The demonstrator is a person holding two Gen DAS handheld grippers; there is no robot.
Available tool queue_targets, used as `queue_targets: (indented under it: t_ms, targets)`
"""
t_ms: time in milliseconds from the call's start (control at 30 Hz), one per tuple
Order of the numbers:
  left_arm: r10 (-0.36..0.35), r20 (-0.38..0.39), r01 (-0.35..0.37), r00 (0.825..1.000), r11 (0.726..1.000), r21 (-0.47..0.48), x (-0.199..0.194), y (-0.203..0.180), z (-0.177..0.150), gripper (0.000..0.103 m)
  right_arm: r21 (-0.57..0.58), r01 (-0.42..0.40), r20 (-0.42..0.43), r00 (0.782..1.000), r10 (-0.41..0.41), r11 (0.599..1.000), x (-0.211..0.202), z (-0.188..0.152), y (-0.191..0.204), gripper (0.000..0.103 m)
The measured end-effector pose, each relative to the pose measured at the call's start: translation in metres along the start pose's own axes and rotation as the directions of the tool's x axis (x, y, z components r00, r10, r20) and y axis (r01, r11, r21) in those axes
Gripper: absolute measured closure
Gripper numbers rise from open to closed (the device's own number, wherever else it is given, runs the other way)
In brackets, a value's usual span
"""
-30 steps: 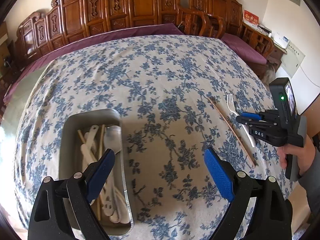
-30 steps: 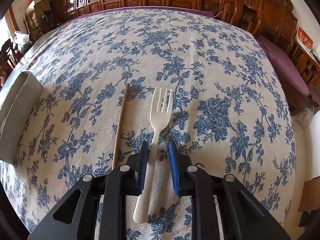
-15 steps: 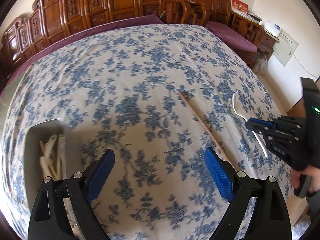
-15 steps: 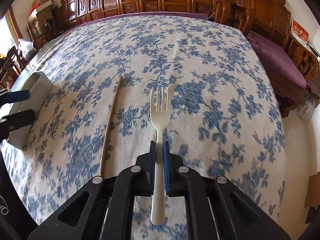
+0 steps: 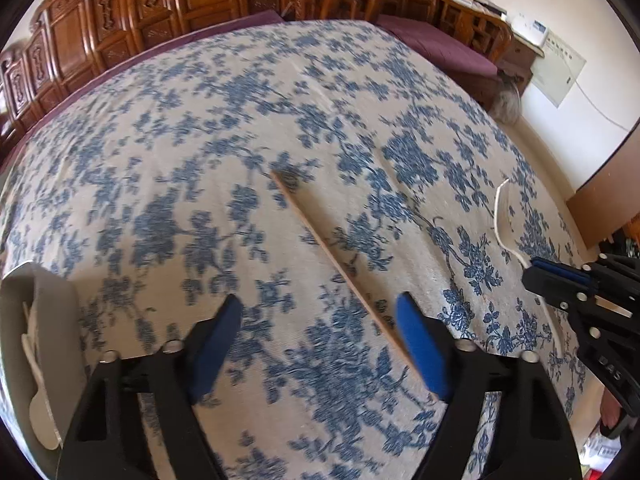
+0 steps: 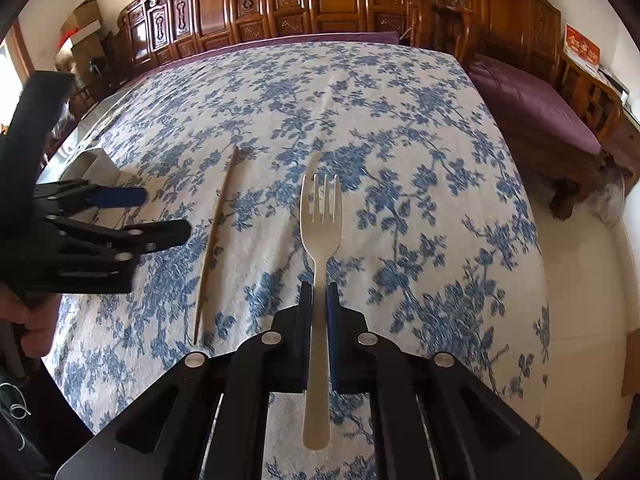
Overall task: Organize utensils
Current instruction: 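Grasp the wooden chopstick with the left gripper while the right lifts the white fork, then carry the chopstick into the grey tray and open the left gripper while the right holds the white fork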
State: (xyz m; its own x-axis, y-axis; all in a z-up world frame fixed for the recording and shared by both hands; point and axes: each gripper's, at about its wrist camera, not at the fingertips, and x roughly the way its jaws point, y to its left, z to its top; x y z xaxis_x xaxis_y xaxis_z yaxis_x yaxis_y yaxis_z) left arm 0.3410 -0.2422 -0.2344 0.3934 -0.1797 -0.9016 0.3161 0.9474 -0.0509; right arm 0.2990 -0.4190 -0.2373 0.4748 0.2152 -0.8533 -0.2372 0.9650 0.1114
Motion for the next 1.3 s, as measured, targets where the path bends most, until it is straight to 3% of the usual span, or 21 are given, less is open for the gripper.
queue_targets:
  t_ms: [167,267,467,500,767,1300]
  targets:
    - [0.007,-0.042,-0.006,0.999,1.0,0.029,0.022,-0.013,-0.001,0.046,0.017,0.005,-0.005,1.0,-0.005,1.0,0.001,-0.009,-0.006,0.095]
    - [0.035,-0.028,-0.033,0.999,0.998,0.06,0.023,-0.019,-0.001,0.051,0.026,0.005,-0.004,1.0,-0.005,1.0,0.001,-0.011,-0.008,0.095]
    - [0.039,-0.038,-0.037,0.999,0.997,0.064,0.019,-0.015,-0.003,0.093,0.02,0.004,-0.001,1.0,-0.004,1.0,-0.002,-0.011,0.0,0.095]
    - [0.045,-0.044,-0.042,0.998,0.997,0.068,0.018,-0.013,-0.004,0.096,0.021,0.004,0.002,1.0,-0.004,1.0,-0.003,-0.011,0.002,0.095]
    - [0.012,-0.053,-0.009,0.999,0.998,0.062,0.003,0.008,-0.018,0.099,0.02,0.017,-0.003,1.0,-0.017,1.0,-0.007,-0.011,0.019,0.095]
    - [-0.025,0.055,0.022,0.998,0.999,0.044,-0.083,0.052,-0.039,0.099,-0.033,0.0,0.027,1.0,0.0,0.999,-0.027,0.003,0.083,0.095]
